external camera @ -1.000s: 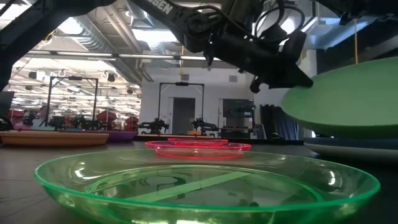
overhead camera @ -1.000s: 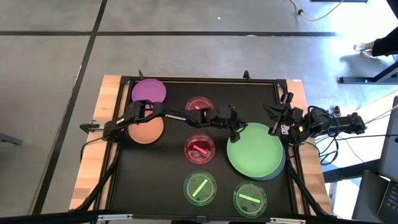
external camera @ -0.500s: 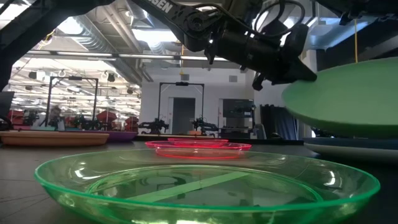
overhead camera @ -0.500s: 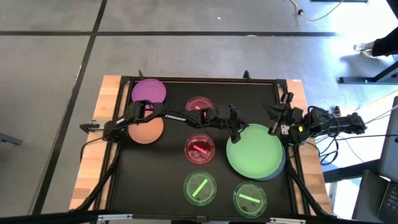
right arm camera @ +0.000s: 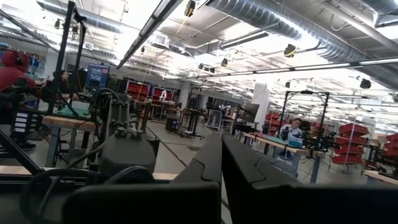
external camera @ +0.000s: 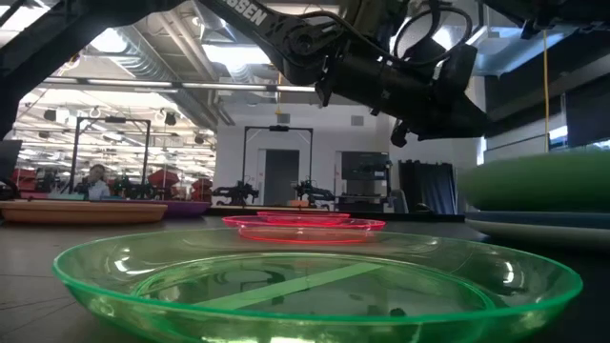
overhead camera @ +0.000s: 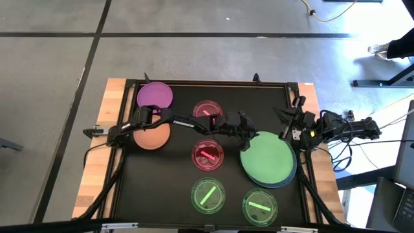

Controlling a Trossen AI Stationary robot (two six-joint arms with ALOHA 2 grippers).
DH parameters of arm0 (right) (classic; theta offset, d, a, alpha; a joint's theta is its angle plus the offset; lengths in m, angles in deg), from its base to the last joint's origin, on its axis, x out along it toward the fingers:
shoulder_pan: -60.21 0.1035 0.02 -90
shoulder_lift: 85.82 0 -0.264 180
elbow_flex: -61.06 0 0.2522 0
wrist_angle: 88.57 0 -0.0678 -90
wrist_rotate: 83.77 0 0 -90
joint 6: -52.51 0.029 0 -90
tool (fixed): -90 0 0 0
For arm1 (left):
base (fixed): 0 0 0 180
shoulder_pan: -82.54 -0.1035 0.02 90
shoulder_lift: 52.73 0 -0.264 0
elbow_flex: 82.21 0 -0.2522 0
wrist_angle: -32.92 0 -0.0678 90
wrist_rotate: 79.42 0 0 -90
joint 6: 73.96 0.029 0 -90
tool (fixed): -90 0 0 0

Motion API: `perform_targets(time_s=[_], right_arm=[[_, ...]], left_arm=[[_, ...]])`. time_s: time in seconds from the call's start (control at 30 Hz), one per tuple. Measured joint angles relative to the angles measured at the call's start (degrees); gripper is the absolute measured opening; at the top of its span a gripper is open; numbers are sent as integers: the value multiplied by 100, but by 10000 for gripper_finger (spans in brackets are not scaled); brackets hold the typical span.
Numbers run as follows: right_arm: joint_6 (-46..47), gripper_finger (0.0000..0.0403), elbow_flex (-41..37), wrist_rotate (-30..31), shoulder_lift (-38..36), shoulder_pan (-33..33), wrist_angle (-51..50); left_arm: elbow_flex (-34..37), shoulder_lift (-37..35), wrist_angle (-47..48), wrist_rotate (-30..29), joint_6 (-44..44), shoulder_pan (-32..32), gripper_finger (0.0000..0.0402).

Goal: Stack plastic plates
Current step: Stack the pink plate on top of green plate

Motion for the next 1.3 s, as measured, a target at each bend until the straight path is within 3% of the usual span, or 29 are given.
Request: perform_targets(time_s=[0.3, 0.6, 0.73, 1.0, 1.2, 1.3], right_arm=[[0, 3, 0, 24, 0, 0, -42], [50, 3, 0, 18, 2, 2, -111], [233, 3, 0, 6, 0, 2, -221], [306, 3, 0, -43, 232, 2, -221], [301, 3, 94, -34, 920, 2, 301], [315, 3, 327, -40, 1503, 2, 249]], left_arm=[[4, -320, 1053, 361, 680, 38, 95], [7, -1214, 3444, 393, 1182, 280, 93], [567, -1862, 3671, -196, 1224, 497, 92], [2979, -3957, 2820, -1420, 692, 894, 92], [4242, -5389, 3016, -2836, 134, 1156, 92], [4635, -5850, 3194, -3150, 10, 1234, 92]])
